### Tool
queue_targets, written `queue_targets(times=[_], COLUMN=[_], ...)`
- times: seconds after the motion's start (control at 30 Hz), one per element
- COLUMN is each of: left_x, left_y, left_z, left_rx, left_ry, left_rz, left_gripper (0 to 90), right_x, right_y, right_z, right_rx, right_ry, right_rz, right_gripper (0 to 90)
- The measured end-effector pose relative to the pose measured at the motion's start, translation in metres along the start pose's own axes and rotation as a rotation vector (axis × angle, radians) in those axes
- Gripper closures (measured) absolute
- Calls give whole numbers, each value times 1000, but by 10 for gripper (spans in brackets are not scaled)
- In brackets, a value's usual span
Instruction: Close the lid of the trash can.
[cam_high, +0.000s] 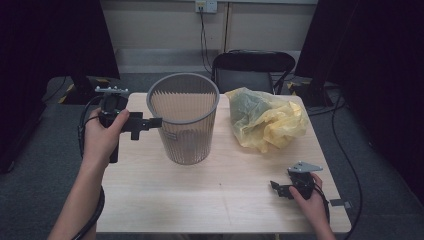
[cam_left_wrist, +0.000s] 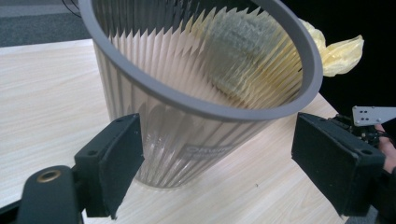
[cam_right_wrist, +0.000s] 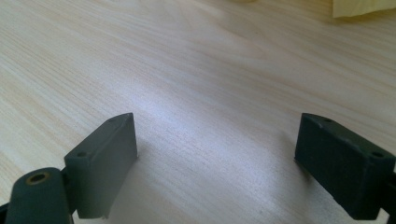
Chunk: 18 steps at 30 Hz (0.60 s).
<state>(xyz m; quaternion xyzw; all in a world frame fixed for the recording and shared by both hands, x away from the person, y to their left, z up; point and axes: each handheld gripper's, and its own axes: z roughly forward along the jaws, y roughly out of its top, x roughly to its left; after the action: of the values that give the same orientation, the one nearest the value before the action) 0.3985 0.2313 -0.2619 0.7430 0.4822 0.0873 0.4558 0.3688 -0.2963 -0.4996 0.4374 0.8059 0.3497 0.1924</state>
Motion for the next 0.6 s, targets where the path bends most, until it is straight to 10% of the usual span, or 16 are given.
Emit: queue_targets(times=[0.6], left_x=[10], left_y=[-23], left_z=[10], left_rx=[11], left_ry=[-22], left_rz=[-23], left_gripper=[164], right_x=[0], right_y=[0], right_z=[0], right_rx=[0], right_ry=[-1], right_rz=[2], right_gripper=[121])
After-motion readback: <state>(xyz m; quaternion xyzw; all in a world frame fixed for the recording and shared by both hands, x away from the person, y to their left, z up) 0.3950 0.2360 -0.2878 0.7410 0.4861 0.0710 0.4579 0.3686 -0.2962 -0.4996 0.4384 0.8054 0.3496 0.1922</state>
